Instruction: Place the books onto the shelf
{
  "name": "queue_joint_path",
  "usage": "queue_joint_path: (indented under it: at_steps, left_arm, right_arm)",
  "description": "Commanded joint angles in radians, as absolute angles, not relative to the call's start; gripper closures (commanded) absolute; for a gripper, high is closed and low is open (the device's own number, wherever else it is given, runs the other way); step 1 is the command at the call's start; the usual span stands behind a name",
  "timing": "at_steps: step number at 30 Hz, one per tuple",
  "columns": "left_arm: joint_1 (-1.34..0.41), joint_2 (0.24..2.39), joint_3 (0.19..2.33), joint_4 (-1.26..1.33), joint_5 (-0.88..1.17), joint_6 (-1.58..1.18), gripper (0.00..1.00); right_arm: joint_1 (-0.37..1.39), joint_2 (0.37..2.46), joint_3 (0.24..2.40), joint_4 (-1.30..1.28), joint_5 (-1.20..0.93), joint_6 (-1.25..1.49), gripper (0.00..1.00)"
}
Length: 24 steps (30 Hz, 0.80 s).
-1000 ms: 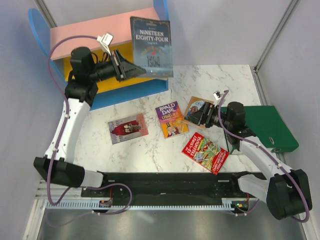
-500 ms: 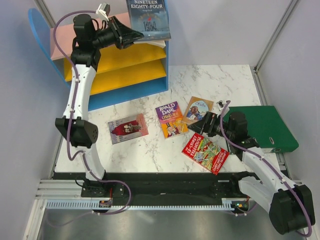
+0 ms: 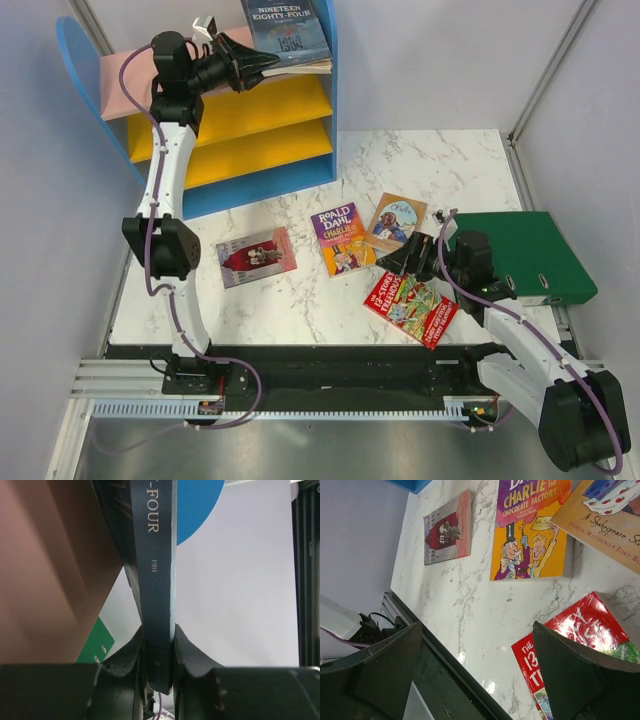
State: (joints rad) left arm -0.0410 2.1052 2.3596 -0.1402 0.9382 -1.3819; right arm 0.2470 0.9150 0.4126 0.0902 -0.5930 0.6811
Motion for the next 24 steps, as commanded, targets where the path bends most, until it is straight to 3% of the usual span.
queue_joint_path:
  at_steps: [1,9,16,18,19,24]
  left_arm:
    - [-0.029,2.108,2.444,-0.005,0.911,-1.480,0.84]
    - [-0.012,2.129,2.470,-0.012,0.851,-1.591,0.81]
    - [-0.011,2.128,2.468,-0.034,0.859,-1.583,0.63]
    - [-0.011,2.122,2.459,-0.037,0.865,-1.589,0.50]
    - [-0.011,2.118,2.453,-0.037,0.865,-1.594,0.36]
    - [-0.011,2.057,2.363,-0.043,0.873,-1.604,0.27]
  right_arm:
    - [0.255,0.917,0.400,0.115,-0.581,0.661,0.02]
    - [0.253,0.908,0.396,0.114,-0.586,0.661,0.02]
    - [0.252,0.900,0.396,0.107,-0.583,0.661,0.02]
    - [0.252,0.900,0.396,0.104,-0.584,0.663,0.02]
    - [0.253,0.899,0.396,0.104,-0.587,0.663,0.02]
    - [0.252,0.882,0.394,0.100,-0.586,0.667,0.02]
